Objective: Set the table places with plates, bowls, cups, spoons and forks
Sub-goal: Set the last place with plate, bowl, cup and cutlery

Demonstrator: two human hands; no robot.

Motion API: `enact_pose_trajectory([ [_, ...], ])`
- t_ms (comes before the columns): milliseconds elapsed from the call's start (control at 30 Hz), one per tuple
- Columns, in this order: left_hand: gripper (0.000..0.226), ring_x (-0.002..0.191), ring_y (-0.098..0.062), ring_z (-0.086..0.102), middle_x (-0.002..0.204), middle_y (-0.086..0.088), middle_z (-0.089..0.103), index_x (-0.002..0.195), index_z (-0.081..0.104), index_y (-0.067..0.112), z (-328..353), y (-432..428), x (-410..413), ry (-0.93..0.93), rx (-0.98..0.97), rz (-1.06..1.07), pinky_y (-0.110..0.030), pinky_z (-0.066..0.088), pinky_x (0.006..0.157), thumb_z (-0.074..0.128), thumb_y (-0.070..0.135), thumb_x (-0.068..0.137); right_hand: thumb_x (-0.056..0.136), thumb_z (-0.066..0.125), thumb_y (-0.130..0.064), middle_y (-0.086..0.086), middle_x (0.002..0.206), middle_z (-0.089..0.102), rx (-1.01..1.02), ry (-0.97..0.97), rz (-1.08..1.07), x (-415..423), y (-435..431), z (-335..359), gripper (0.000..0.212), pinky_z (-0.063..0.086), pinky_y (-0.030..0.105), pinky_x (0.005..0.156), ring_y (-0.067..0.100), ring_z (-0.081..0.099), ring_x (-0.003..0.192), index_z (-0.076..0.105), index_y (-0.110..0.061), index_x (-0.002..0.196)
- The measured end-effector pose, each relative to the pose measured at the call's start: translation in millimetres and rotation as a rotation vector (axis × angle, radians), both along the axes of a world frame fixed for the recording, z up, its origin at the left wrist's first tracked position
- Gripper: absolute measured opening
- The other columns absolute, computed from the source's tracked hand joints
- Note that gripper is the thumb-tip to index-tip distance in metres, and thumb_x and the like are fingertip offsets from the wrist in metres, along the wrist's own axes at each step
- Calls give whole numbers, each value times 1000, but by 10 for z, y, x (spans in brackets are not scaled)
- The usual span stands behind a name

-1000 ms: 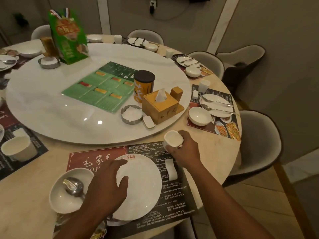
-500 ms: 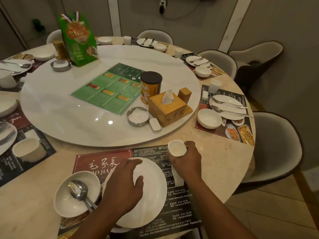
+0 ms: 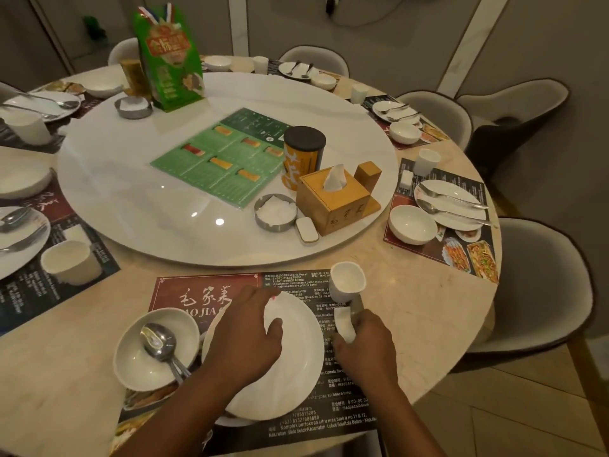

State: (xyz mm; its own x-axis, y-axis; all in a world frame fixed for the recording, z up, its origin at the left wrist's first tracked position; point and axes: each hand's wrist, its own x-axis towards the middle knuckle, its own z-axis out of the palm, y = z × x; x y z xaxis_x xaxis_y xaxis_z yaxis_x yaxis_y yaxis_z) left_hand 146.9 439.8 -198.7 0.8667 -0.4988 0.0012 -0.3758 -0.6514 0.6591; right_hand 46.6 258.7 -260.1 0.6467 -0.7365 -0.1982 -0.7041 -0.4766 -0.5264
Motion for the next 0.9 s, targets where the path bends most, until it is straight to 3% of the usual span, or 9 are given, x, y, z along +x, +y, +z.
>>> enact_pose_trajectory([
  [133, 47, 117, -11, 53, 131, 12, 51, 133, 52, 31, -10, 12, -21, 9, 12, -9, -21, 38, 93, 65, 28, 88, 79, 75, -36, -4, 113, 64, 9, -18, 21, -55, -11, 68, 43, 52, 33, 88, 17, 61, 101, 61, -25, 118],
  [233, 42, 107, -6, 58, 118, 15, 56, 129, 56, 29, -27, -2, -12, 34, -20, 18, -22, 44, 92, 64, 29, 88, 77, 78, -37, -10, 107, 66, 54, -82, 42, -70, -7, 231, 39, 52, 29, 81, 12, 63, 93, 63, -29, 113],
  [333, 30, 87, 0, 63, 94, 18, 67, 118, 65, 29, 15, -95, 2, 209, -127, 85, -19, 49, 80, 64, 35, 89, 75, 81, -37, -19, 98, 65, 81, -208, 111, 11, 100, 481, 36, 50, 21, 72, 1, 61, 84, 63, -35, 106],
  [433, 27, 85, -3, 67, 90, 13, 71, 113, 67, 33, 94, -189, 30, 362, -227, 155, -34, 56, 84, 62, 44, 89, 75, 82, -34, -19, 102, 64, 64, -242, 219, 191, 250, 649, 38, 50, 19, 75, 1, 60, 91, 63, -36, 108],
  [567, 31, 87, -2, 62, 100, 13, 68, 119, 64, 28, 136, -94, 152, 212, -153, 211, -30, 53, 84, 65, 36, 88, 82, 74, -25, -10, 116, 62, -144, -184, 509, 629, 200, 821, 39, 48, 35, 92, 14, 54, 106, 62, -30, 119],
  [767, 37, 85, 1, 60, 97, 15, 64, 121, 62, 27, 54, 221, 185, 116, -151, 259, -13, 43, 70, 70, 24, 85, 76, 66, -6, 2, 102, 67, -435, 118, 762, 1308, -67, 672, 37, 45, 38, 81, 27, 60, 98, 62, -23, 109],
  [900, 39, 86, 1, 61, 97, 16, 65, 121, 62, 28, 15, 345, 198, 102, -176, 278, -19, 50, 74, 71, 21, 84, 77, 65, -6, 4, 100, 66, -536, 229, 838, 1398, -68, 517, 33, 44, 38, 80, 28, 60, 96, 60, -20, 107],
])
